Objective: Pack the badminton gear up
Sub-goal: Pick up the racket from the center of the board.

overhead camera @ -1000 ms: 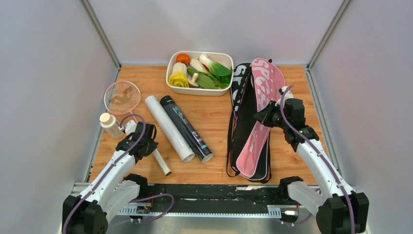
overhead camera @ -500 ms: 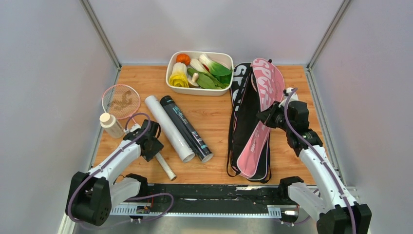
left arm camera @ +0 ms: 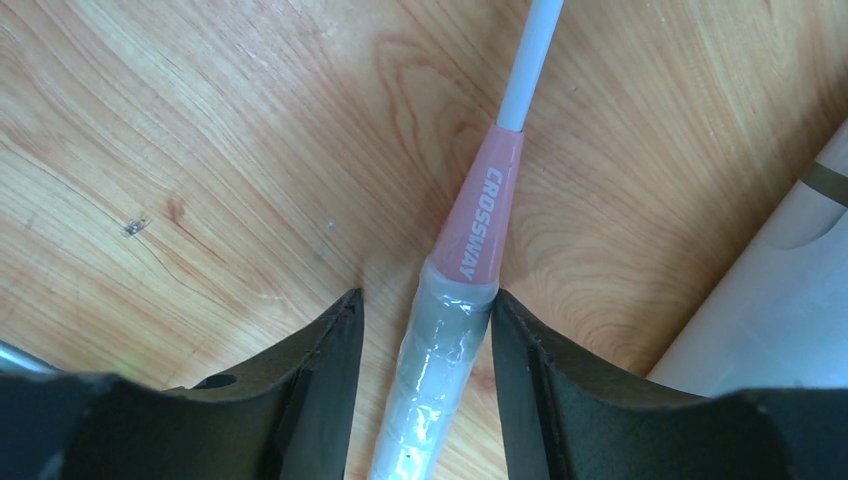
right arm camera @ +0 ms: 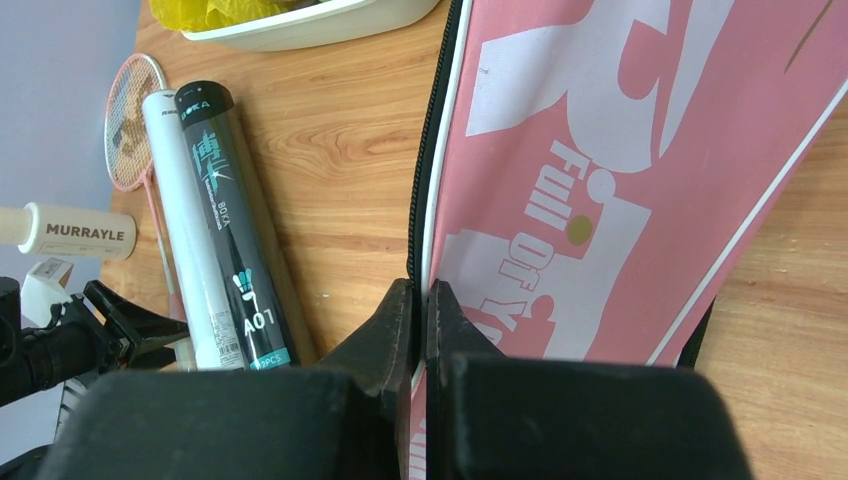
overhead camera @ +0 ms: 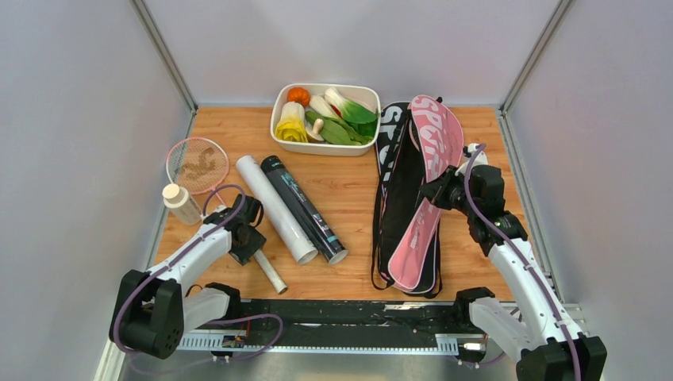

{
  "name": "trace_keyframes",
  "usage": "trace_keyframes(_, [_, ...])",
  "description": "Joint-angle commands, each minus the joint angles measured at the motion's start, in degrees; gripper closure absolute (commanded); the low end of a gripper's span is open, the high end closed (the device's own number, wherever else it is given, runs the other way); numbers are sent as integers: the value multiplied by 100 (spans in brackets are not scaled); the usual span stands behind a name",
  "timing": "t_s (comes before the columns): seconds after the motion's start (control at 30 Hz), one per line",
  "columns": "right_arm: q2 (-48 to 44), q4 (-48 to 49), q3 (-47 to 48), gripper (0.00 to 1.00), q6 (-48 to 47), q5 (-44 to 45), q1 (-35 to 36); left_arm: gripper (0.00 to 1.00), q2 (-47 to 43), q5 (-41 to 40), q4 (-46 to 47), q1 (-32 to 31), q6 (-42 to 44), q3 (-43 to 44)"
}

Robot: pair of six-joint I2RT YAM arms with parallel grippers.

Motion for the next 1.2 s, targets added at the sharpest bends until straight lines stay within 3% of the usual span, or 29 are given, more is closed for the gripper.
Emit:
trace_keyframes(0.0, [-147,398,388,100,-127,42,-17,46,285,106,340,24,-156,-216])
trace_keyframes(0.13, [-134,380,424,100,-131,44,-17,52,439,116,561,23,-73,-295])
trace_keyframes(0.23, [-124,383,436,100,-123,34,-12,63,474,174,583,29,-54,-322])
trace_keyframes(0.33, [-116,373,444,100,-123,43,-12,95,333,90,526,28,-14,-254])
trace_keyframes(0.4, [-120,365,458,100,-125,37,-14,99,162,-74,395,30,10,-102])
trace_keyframes(0.63, [-206,257,487,100,-183,69,-16,100,-722,-832,170,25,167,629])
trace_keyframes(0.83, [-205,226,495,100,-180,61,-13,100,-784,-1224,-270,25,534,1439])
trace_keyframes(1.17, [-217,173,480,100,-206,119,-11,100,-1107,-1621,-445,29,873,2055])
